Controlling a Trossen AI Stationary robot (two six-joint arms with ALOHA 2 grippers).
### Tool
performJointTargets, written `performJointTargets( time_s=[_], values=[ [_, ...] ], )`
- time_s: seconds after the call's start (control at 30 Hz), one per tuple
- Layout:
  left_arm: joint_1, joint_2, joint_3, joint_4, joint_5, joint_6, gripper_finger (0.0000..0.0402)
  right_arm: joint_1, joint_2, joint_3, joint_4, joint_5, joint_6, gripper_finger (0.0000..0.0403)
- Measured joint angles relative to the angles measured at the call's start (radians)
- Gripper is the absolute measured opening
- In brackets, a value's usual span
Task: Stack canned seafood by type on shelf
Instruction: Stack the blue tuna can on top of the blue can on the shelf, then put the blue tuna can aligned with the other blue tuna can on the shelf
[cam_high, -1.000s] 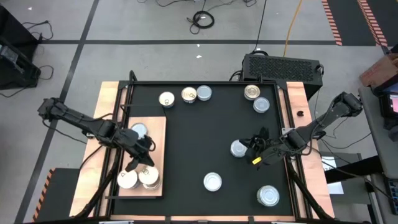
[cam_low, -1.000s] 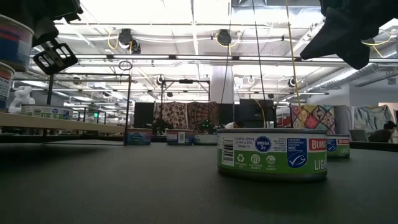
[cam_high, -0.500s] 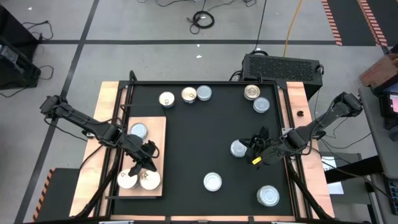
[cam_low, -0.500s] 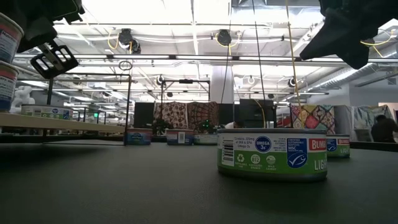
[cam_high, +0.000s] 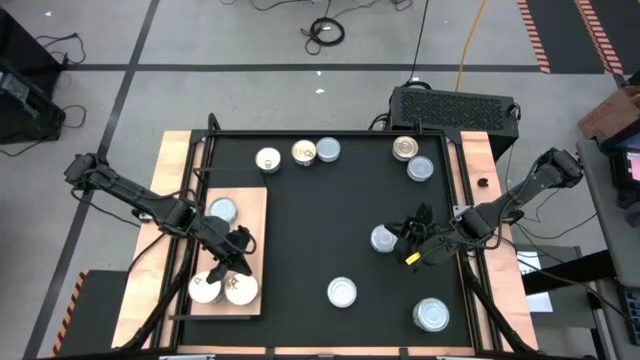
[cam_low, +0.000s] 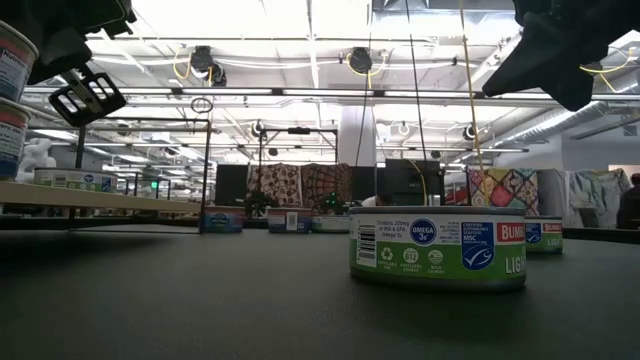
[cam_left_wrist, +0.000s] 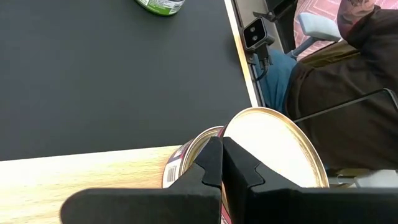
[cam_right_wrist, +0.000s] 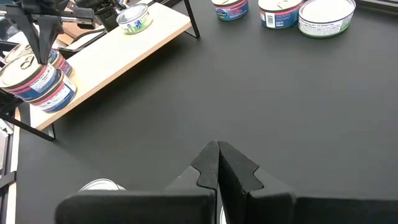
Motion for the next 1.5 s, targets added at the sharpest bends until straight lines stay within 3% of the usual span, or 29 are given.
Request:
performJointTargets(
  time_s=[1.0, 1.33, 1.5],
  values=[
    [0.000, -0.011, 0.016, -0.016, -0.001, 0.033, 0.0012, 0.000, 0.000, 0.000, -0.002, 0.000, -0.007, 0.0000],
    [0.000, -0.011, 0.016, -0.017, -0.006, 0.031, 0.0087, 0.000, 0.000, 0.000, -0.007, 0.000, -0.008, 0.0000],
    [0.011, -0.011, 0.028, -0.034, 0.028, 0.030, 0.0100, 0.000, 0.000, 0.000, -0.008, 0.001, -0.011, 0.0000]
  ],
)
